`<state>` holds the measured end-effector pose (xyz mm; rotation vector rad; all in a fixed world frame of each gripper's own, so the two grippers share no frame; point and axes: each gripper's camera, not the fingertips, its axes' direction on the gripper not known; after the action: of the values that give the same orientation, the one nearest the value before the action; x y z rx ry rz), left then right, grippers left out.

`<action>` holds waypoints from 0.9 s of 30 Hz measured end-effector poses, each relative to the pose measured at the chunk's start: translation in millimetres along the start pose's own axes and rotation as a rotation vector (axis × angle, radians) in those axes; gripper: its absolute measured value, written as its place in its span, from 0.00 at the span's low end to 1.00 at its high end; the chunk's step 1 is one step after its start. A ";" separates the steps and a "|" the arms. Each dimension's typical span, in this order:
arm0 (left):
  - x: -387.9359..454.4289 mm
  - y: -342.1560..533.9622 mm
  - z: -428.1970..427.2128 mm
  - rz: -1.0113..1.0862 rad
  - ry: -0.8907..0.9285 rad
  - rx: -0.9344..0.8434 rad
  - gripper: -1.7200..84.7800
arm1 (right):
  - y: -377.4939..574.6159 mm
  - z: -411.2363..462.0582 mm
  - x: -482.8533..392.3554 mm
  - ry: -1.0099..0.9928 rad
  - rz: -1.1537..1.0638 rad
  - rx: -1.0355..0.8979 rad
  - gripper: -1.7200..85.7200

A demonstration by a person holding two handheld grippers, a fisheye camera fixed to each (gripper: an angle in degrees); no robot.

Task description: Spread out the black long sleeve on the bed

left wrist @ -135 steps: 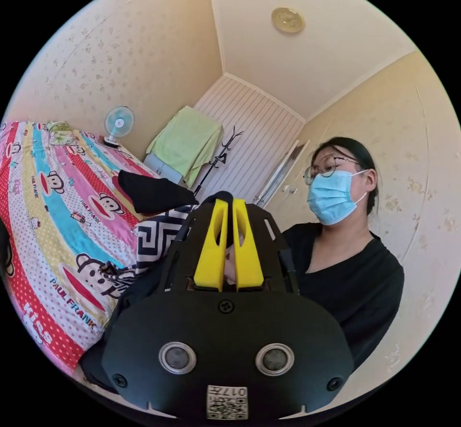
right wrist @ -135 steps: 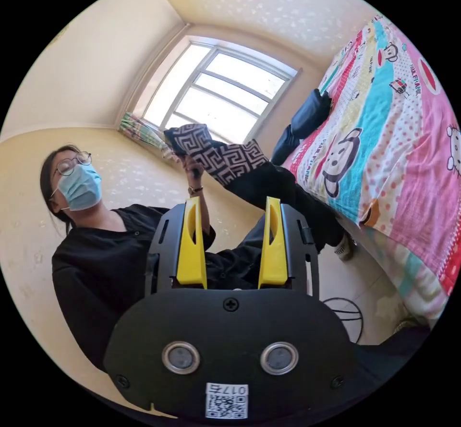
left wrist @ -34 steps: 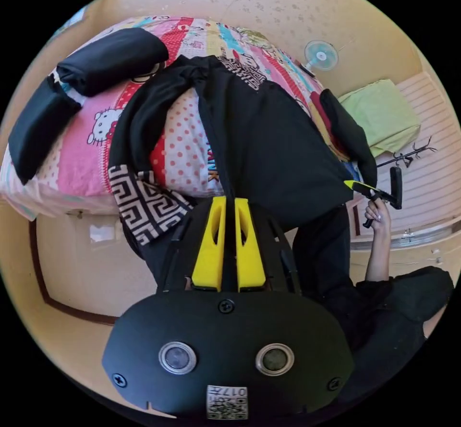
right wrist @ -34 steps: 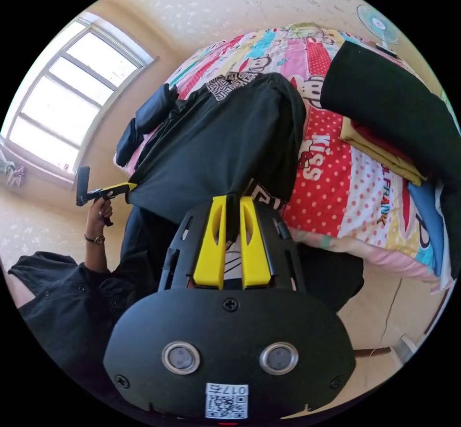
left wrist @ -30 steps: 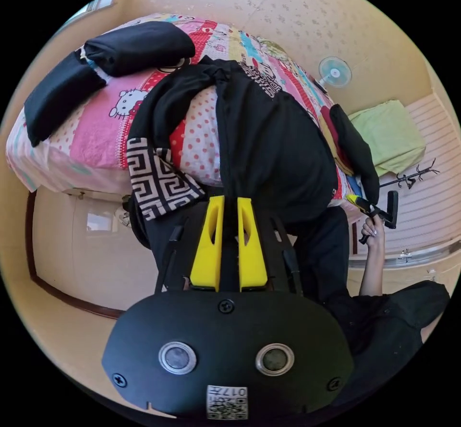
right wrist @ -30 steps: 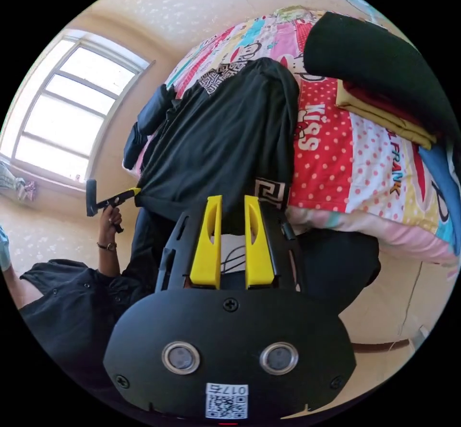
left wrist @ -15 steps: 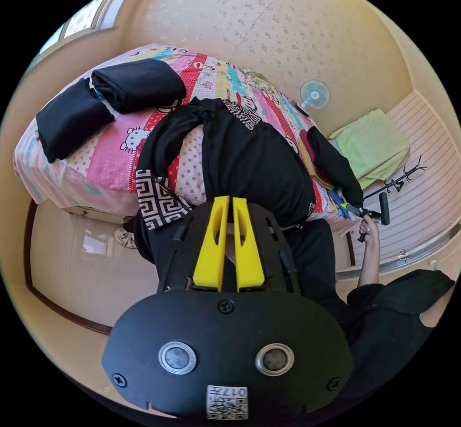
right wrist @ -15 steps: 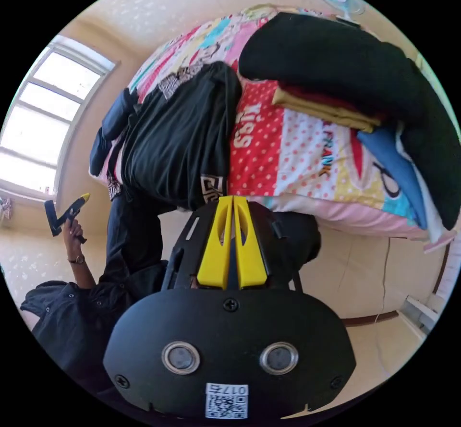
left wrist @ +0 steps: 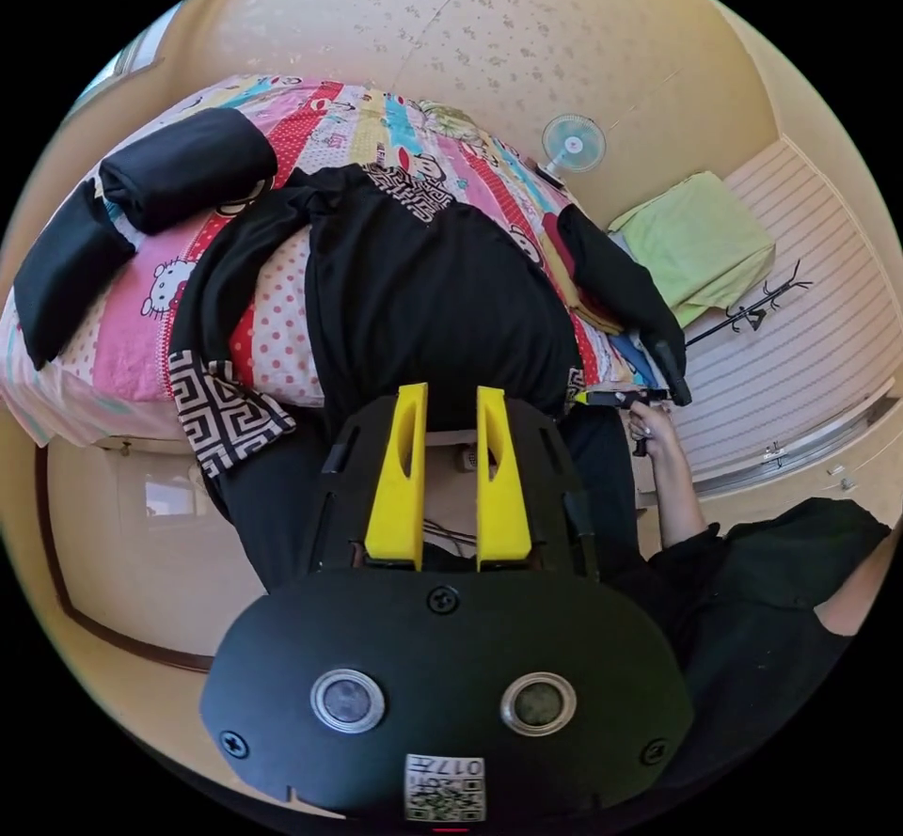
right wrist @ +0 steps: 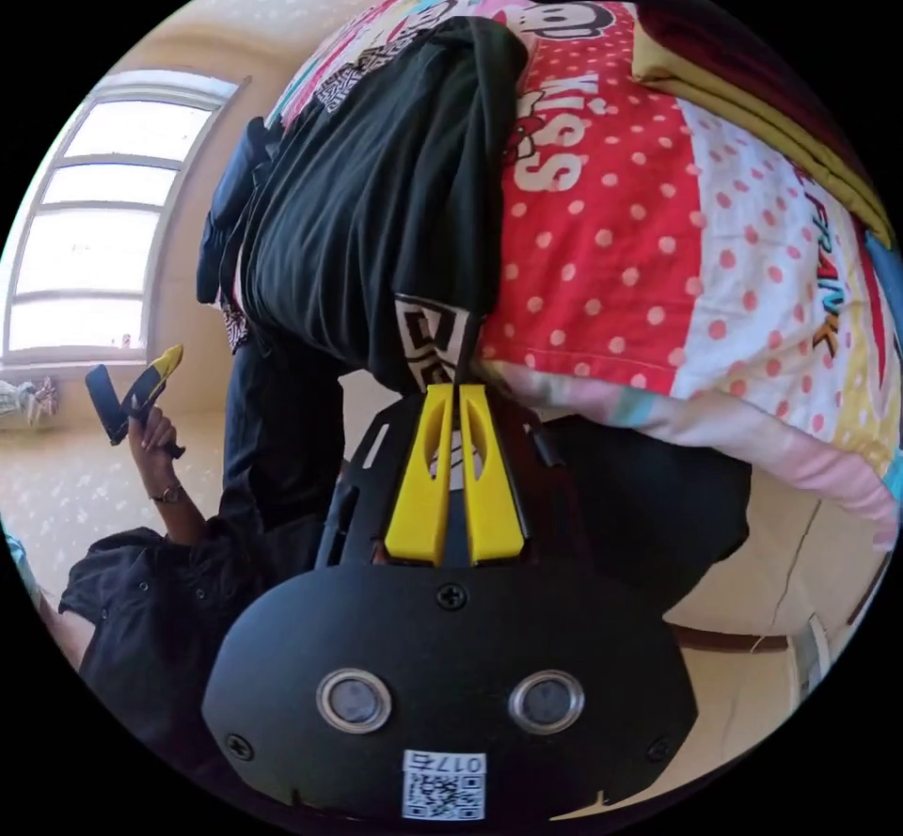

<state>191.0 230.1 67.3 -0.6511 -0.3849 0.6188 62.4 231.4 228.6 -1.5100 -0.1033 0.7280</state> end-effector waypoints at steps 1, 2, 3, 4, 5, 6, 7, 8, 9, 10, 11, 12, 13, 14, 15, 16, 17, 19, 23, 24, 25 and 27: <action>-0.9 2.6 -8.4 -0.013 -0.005 0.016 0.12 | 19.2 -41.6 6.6 0.113 0.038 0.085 0.04; -3.1 5.5 -14.4 -0.033 -0.001 0.030 0.12 | 27.9 -62.5 11.2 0.145 0.056 0.124 0.04; -4.3 7.0 -16.5 -0.042 0.006 0.036 0.11 | 44.0 -102.9 22.5 0.167 0.080 0.206 0.04; -5.9 9.1 -18.5 -0.056 0.026 0.047 0.11 | 57.3 -137.7 36.0 0.155 0.095 0.273 0.04; -6.4 9.8 -17.8 -0.067 0.045 0.055 0.11 | 63.1 -152.5 43.4 0.163 0.107 0.299 0.04; -6.1 9.5 -16.5 -0.070 0.052 0.056 0.11 | 73.5 -177.0 58.7 0.221 0.148 0.345 0.04; -4.1 7.7 -12.2 -0.074 0.067 0.048 0.11 | 82.6 -192.7 73.9 0.280 0.181 0.389 0.05; 0.2 4.7 -6.9 -0.073 0.086 0.030 0.11 | 85.9 -196.4 82.8 0.294 0.193 0.403 0.05; 3.4 3.1 -4.4 -0.067 0.098 0.020 0.11 | 89.6 -195.2 106.2 0.300 0.232 0.394 0.06; 11.5 0.0 -1.1 -0.050 0.118 0.004 0.11 | 92.6 -186.6 136.4 0.273 0.305 0.344 0.08; 20.3 -2.6 -0.5 -0.030 0.122 -0.009 0.11 | 96.4 -180.8 151.6 0.251 0.345 0.319 0.08; 24.6 -3.7 -1.3 -0.020 0.116 -0.014 0.11 | 109.9 -170.5 173.1 0.185 0.391 0.300 0.11; 31.8 -5.4 -5.3 -0.005 0.091 -0.019 0.11 | 130.8 -163.9 183.8 0.096 0.409 0.339 0.12; 36.3 -6.3 -11.4 -0.001 0.058 -0.014 0.11 | 142.7 -161.0 186.7 0.053 0.413 0.373 0.12; 37.3 -6.7 -14.8 -0.002 0.045 -0.008 0.11 | 165.5 -152.9 191.6 -0.018 0.423 0.435 0.13; 37.1 -7.5 -22.0 -0.012 0.029 0.006 0.11 | 185.9 -141.8 198.5 -0.071 0.443 0.484 0.13; 34.3 -8.7 -28.5 -0.030 0.034 0.018 0.11 | 195.0 -136.1 202.9 -0.096 0.458 0.508 0.13; 28.2 -10.9 -36.8 -0.061 0.077 0.034 0.11 | 229.0 -119.8 227.1 -0.254 0.514 0.643 0.13; 28.3 -14.0 -53.0 -0.087 0.096 0.077 0.11 | 263.2 -110.8 269.1 -0.429 0.630 0.851 0.13; 29.7 -14.3 -54.4 -0.088 0.087 0.080 0.11 | 263.4 -107.1 281.4 -0.407 0.690 0.839 0.13; 32.4 -14.8 -56.3 -0.092 0.074 0.088 0.11 | 260.5 -103.5 291.0 -0.408 0.715 0.818 0.13; 35.2 -16.4 -56.7 -0.097 0.080 0.093 0.11 | 262.5 -104.5 293.9 -0.447 0.693 0.871 0.12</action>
<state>253.3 217.3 41.4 -0.5636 -0.3094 0.5134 248.4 258.4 -133.1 -0.5013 0.3825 1.4277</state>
